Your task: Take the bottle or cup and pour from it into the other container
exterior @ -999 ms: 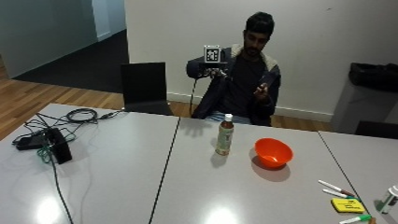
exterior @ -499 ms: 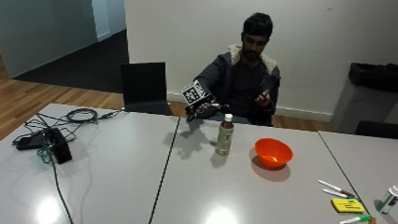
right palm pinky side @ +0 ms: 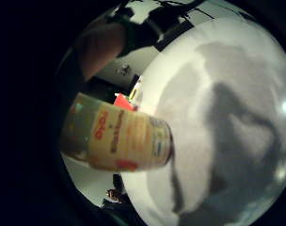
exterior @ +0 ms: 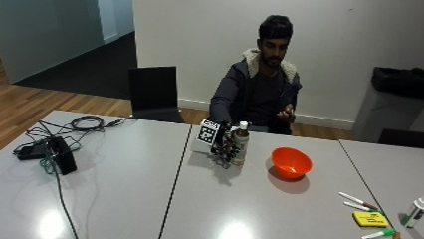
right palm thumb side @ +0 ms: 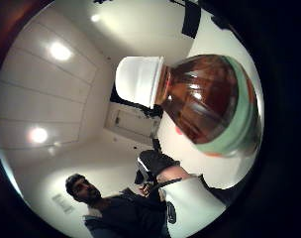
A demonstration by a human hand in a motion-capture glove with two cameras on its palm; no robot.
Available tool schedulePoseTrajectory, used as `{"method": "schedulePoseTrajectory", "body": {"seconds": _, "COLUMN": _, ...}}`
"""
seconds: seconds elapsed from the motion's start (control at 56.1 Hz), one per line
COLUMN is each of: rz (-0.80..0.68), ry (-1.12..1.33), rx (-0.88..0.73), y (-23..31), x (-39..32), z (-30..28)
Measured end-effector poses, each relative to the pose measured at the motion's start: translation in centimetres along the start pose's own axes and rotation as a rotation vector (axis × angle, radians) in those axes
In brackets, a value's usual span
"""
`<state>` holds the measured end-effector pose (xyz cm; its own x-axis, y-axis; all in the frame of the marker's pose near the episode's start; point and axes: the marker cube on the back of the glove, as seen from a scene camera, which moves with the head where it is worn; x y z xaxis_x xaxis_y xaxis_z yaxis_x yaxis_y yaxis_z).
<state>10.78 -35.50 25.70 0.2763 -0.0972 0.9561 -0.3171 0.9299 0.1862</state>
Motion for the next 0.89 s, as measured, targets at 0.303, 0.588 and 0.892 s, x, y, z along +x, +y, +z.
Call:
{"method": "schedulePoseTrajectory", "body": {"seconds": 0.303, "rz": -0.013, "ry": -0.087, "rx": 0.096, "y": -1.3, "x": 1.0, "z": 1.7}}
{"method": "schedulePoseTrajectory", "body": {"seconds": 0.588, "rz": -0.081, "ry": -0.081, "rx": 0.051, "y": -1.2, "x": 1.5, "z": 2.2}}
{"method": "schedulePoseTrajectory", "body": {"seconds": 0.892, "rz": -0.214, "ry": -0.061, "rx": -0.030, "y": -0.1, "x": 1.6, "z": 2.4}}
